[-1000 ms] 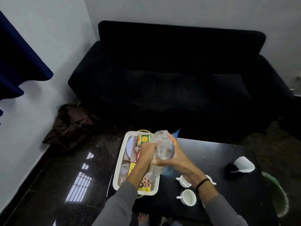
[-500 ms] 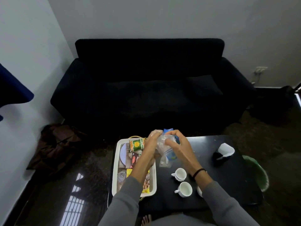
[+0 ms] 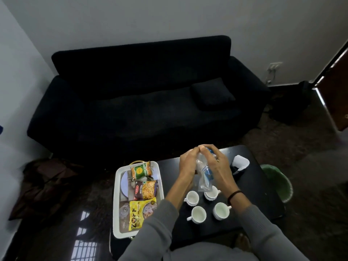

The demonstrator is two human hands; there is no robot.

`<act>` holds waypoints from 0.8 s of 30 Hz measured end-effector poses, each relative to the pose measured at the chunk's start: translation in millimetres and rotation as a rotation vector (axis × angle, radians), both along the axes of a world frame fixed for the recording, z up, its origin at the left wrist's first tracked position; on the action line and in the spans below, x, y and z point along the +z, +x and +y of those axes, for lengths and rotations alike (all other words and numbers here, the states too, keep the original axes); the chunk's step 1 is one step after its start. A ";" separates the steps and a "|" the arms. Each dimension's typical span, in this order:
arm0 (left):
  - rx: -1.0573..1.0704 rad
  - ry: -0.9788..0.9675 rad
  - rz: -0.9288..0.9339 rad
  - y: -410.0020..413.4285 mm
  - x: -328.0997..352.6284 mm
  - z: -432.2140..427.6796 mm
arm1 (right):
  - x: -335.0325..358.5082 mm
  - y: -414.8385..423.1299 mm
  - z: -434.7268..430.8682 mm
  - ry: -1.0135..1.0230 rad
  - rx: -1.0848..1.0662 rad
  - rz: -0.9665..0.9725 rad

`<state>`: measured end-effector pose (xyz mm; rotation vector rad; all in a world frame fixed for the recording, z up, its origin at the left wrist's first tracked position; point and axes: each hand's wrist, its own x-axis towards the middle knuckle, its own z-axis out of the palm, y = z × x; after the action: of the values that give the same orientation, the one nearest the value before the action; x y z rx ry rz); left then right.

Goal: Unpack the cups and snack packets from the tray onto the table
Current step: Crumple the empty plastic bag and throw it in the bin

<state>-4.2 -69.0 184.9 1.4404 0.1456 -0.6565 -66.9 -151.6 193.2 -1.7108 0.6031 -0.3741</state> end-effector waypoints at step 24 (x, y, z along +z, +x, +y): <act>-0.254 0.193 -0.130 -143.4 -106.0 -340.4 | -121.7 -116.6 -339.5 0.384 -0.397 0.157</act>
<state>-147.7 -409.3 78.8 1.7002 -0.0794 -0.7680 -183.5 -491.1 71.6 -1.2551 1.0647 -0.3746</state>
